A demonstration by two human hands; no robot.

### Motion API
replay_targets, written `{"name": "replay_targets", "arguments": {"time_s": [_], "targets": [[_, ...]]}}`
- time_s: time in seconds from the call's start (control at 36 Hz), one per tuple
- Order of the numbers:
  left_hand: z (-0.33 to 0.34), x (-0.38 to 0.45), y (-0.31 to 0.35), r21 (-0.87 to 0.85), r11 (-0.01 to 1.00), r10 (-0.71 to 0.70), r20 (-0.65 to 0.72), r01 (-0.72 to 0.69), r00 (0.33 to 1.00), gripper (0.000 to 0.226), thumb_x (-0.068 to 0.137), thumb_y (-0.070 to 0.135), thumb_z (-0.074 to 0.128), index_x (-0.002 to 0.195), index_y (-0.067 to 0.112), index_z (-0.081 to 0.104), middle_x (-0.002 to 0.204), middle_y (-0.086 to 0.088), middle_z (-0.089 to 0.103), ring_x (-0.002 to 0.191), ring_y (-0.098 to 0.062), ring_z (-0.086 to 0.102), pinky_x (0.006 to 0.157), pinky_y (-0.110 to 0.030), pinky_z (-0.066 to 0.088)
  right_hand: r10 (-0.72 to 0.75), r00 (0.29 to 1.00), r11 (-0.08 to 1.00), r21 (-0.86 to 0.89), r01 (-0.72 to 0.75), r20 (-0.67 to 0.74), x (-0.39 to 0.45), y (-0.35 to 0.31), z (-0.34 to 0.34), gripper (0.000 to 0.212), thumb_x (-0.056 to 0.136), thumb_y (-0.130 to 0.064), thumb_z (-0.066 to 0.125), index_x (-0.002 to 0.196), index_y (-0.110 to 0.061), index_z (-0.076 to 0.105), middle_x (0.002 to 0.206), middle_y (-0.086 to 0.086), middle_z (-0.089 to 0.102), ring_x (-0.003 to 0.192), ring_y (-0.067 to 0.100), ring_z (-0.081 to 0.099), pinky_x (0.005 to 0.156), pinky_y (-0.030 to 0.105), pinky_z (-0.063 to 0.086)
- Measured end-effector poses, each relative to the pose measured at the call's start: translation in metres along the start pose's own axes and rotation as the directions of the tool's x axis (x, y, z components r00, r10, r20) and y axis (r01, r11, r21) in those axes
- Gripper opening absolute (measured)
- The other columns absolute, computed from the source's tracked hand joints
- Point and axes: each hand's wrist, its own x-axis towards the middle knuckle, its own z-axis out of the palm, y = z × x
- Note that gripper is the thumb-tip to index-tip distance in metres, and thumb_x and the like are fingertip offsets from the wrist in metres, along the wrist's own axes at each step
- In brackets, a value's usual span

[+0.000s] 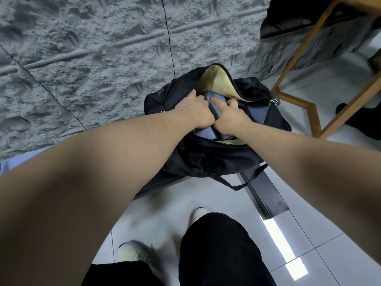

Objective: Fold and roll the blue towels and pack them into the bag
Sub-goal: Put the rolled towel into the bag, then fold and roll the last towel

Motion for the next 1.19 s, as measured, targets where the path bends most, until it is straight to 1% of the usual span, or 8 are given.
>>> {"name": "replay_targets", "arguments": {"time_s": [0.17,0.31,0.39,0.53,0.61,0.75,0.86,1.19], "targets": [[-0.002,-0.001,0.001,0.008,1.000,-0.011,0.059,0.010,0.998,0.032,0.096,0.022,0.029,0.105,0.010,0.057,0.110,-0.009,0.056,0.110,-0.023,0.043,0.102,-0.039,0.024,-0.011,0.999,0.999,0.034,0.009,0.052,-0.003,0.004,-0.004,0.070,0.093,-0.038,0.048,0.153,-0.045,0.012,0.159,0.012,0.008,0.136,0.041,0.033,0.111,0.043,0.034],[-0.011,-0.013,-0.001,-0.041,0.999,0.008,0.040,-0.006,0.999,0.023,0.093,0.016,0.044,0.103,0.008,0.063,0.109,-0.012,0.064,0.094,-0.026,0.056,0.076,-0.032,0.039,-0.010,0.996,0.997,0.083,0.002,0.093,-0.008,0.001,-0.013,0.074,0.085,-0.046,0.051,0.152,-0.041,0.022,0.158,0.014,0.016,0.141,0.037,0.030,0.114,0.044,0.032],[-0.017,-0.029,-0.001,-0.093,0.996,-0.009,0.025,0.011,1.000,0.030,0.093,0.018,0.048,0.113,0.003,0.064,0.110,-0.014,0.063,0.095,-0.027,0.058,0.072,-0.031,0.042,0.011,0.997,1.000,0.014,-0.012,0.072,-0.016,-0.006,-0.021,0.052,0.092,-0.037,0.049,0.143,-0.035,0.039,0.154,0.014,0.021,0.138,0.042,0.030,0.113,0.045,0.031],[-0.023,-0.064,-0.006,-0.185,0.983,0.005,-0.080,-0.020,0.997,0.021,0.094,0.019,0.042,0.085,0.007,0.058,0.083,-0.005,0.054,0.080,-0.024,0.053,0.065,-0.031,0.040,-0.097,0.995,0.995,-0.033,0.097,0.018,-0.040,-0.028,-0.026,0.013,0.093,-0.029,0.043,0.098,-0.030,0.055,0.125,0.012,0.045,0.120,0.036,0.044,0.089,0.037,0.043],[-0.023,-0.088,-0.015,-0.197,0.980,0.009,-0.123,-0.033,0.992,0.024,0.092,0.017,0.043,0.068,0.013,0.043,0.069,-0.002,0.047,0.078,-0.029,0.057,0.059,-0.033,0.036,-0.189,0.980,0.981,-0.058,0.186,-0.054,-0.058,-0.046,-0.027,0.021,0.095,-0.025,0.044,0.104,-0.020,0.063,0.114,0.013,0.052,0.111,0.032,0.048,0.077,0.030,0.036],[-0.017,-0.143,-0.040,-0.289,0.956,-0.012,-0.229,-0.056,0.973,0.026,0.090,0.020,0.042,0.085,0.012,0.065,0.097,-0.008,0.060,0.088,-0.030,0.060,0.075,-0.044,0.051,-0.290,0.949,0.956,-0.070,0.283,-0.126,-0.091,-0.081,-0.012,0.038,0.084,-0.036,0.039,0.106,-0.019,0.065,0.112,0.011,0.059,0.111,0.032,0.048,0.083,0.034,0.031],[-0.005,-0.186,-0.062,-0.306,0.951,-0.045,-0.253,-0.036,0.966,0.033,0.086,0.028,0.039,0.095,0.015,0.069,0.102,-0.008,0.063,0.096,-0.030,0.059,0.081,-0.042,0.051,-0.350,0.933,0.932,0.069,0.356,-0.084,-0.111,-0.111,0.005,0.025,0.086,-0.024,0.053,0.106,-0.021,0.067,0.106,0.004,0.066,0.103,0.025,0.056,0.088,0.035,0.045],[0.072,-0.273,-0.145,-0.495,0.823,-0.329,-0.020,0.277,0.944,0.029,0.094,0.022,0.046,0.115,0.027,0.064,0.112,0.007,0.062,0.097,-0.014,0.057,0.080,-0.026,0.044,-0.362,0.900,0.929,0.173,0.327,0.241,-0.136,-0.194,0.074,0.026,0.091,-0.026,0.056,0.116,-0.023,0.064,0.113,-0.006,0.065,0.103,0.014,0.060,0.092,0.029,0.049]]}}
